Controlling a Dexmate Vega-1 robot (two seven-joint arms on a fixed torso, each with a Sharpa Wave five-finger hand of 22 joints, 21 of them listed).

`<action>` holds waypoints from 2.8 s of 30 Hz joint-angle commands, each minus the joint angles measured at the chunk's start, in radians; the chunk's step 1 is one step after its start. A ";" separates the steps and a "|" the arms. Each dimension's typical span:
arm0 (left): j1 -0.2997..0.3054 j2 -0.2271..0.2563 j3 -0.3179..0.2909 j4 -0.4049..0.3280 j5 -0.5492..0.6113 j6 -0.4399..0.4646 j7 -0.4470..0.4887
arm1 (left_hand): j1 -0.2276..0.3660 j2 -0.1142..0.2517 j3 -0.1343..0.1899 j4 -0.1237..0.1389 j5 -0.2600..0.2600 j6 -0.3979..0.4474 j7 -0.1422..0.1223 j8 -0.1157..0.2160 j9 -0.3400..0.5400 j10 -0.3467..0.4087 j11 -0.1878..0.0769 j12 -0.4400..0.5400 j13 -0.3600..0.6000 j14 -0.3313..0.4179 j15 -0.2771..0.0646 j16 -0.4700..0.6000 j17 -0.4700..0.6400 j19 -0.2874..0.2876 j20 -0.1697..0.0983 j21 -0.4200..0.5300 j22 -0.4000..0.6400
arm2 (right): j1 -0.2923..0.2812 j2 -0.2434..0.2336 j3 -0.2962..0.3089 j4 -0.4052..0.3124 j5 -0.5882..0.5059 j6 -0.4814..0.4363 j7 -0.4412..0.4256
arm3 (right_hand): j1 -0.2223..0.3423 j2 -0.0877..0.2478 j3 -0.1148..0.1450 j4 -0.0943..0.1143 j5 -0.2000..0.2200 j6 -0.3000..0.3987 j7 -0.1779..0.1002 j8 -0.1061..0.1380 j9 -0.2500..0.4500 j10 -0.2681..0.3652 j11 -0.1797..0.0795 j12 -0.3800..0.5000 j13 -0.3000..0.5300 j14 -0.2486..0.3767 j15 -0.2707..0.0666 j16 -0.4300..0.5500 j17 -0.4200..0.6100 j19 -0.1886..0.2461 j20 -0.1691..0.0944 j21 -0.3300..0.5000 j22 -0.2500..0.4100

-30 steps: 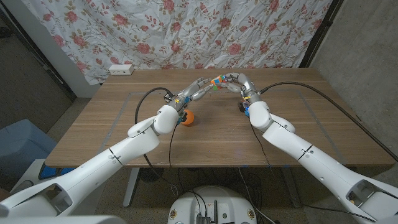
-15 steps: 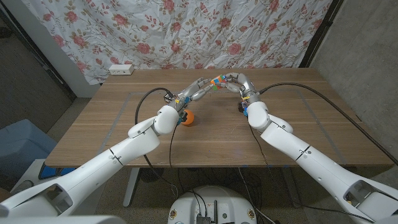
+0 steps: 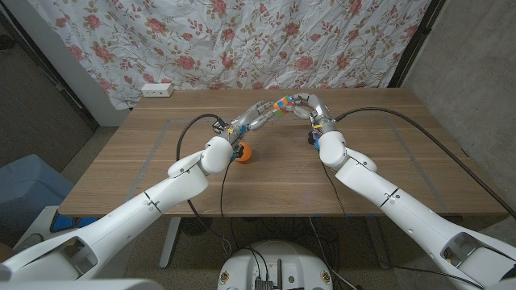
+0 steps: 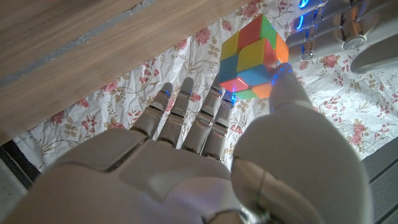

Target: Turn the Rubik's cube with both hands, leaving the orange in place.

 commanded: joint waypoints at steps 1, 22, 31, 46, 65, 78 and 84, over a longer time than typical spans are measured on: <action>-0.013 -0.015 0.007 0.022 -0.006 -0.005 0.003 | 0.009 0.119 0.007 0.001 0.006 0.006 -0.002 0.002 0.006 -0.059 0.005 0.004 0.001 -0.129 0.003 0.004 -0.001 -0.035 0.006 0.009 0.001 | 0.009 0.023 -0.003 0.020 -0.003 -0.005 -0.023 | 0.069 0.057 -0.003 0.000 0.006 0.059 -0.050 0.007 0.004 0.043 -0.037 0.005 0.003 0.013 -0.140 0.006 0.004 0.009 -0.002 0.005 0.002; -0.033 -0.034 0.018 0.049 -0.014 -0.009 0.007 | 0.011 0.121 0.014 0.000 0.008 0.006 0.006 0.000 0.006 -0.056 0.007 0.003 0.002 -0.128 0.003 0.002 -0.001 -0.033 0.007 0.008 0.000 | 0.013 0.048 -0.005 0.055 -0.003 0.019 -0.064 | 0.078 0.060 -0.007 -0.001 0.005 0.065 -0.050 0.008 0.004 0.048 -0.037 0.002 0.006 0.018 -0.141 0.014 0.007 0.012 -0.006 0.005 0.002; -0.031 -0.039 0.022 0.050 -0.015 -0.014 0.013 | 0.012 0.122 0.018 -0.001 0.009 0.008 0.008 0.000 0.006 -0.055 0.007 0.003 0.002 -0.128 0.004 0.002 -0.001 -0.032 0.007 0.008 0.000 | 0.001 0.061 0.003 0.047 -0.002 0.011 -0.097 | 0.080 0.061 -0.008 0.000 0.005 0.066 -0.050 0.008 0.004 0.049 -0.037 0.000 0.006 0.019 -0.141 0.016 0.008 0.013 -0.007 0.005 0.002; -0.018 -0.045 0.027 0.041 -0.012 -0.019 0.027 | 0.013 0.122 0.023 -0.002 0.010 0.008 0.010 -0.001 0.006 -0.053 0.007 0.002 0.002 -0.127 0.003 0.001 -0.002 -0.030 0.007 0.008 0.000 | -0.016 0.067 0.006 0.035 -0.009 0.014 -0.126 | 0.086 0.064 -0.010 0.000 0.004 0.070 -0.050 0.009 0.005 0.054 -0.037 0.000 0.010 0.021 -0.142 0.021 0.009 0.015 -0.009 0.005 0.002; -0.009 -0.054 0.029 0.031 -0.006 -0.007 0.042 | 0.015 0.122 0.031 -0.003 0.011 0.009 0.013 -0.001 0.006 -0.052 0.008 0.001 0.002 -0.124 0.003 0.001 -0.002 -0.028 0.008 0.008 0.000 | -0.029 0.074 0.010 0.032 -0.003 0.017 -0.137 | 0.094 0.064 -0.014 -0.001 0.003 0.073 -0.050 0.010 0.005 0.055 -0.037 -0.003 0.011 0.022 -0.143 0.026 0.011 0.016 -0.011 0.004 0.002; -0.008 -0.068 0.037 0.042 -0.005 -0.014 0.052 | 0.016 0.123 0.036 -0.003 0.011 0.009 0.013 -0.002 0.006 -0.051 0.007 0.001 0.002 -0.124 0.001 0.000 -0.002 -0.028 0.008 0.007 0.000 | -0.038 0.093 0.014 0.043 -0.001 0.029 -0.170 | 0.097 0.066 -0.015 -0.001 0.003 0.075 -0.050 0.010 0.006 0.054 -0.037 -0.005 0.012 0.023 -0.142 0.029 0.012 0.017 -0.012 0.004 0.002; -0.010 -0.070 0.040 0.049 -0.007 -0.024 0.051 | 0.016 0.123 0.038 -0.004 0.011 0.010 0.013 -0.001 0.006 -0.049 0.009 0.001 0.002 -0.123 -0.001 0.001 -0.002 -0.027 0.008 0.007 0.000 | -0.038 0.102 0.016 0.050 0.004 0.036 -0.178 | 0.101 0.067 -0.016 -0.001 0.003 0.075 -0.050 0.010 0.006 0.055 -0.037 -0.005 0.013 0.024 -0.143 0.031 0.013 0.017 -0.012 0.004 0.002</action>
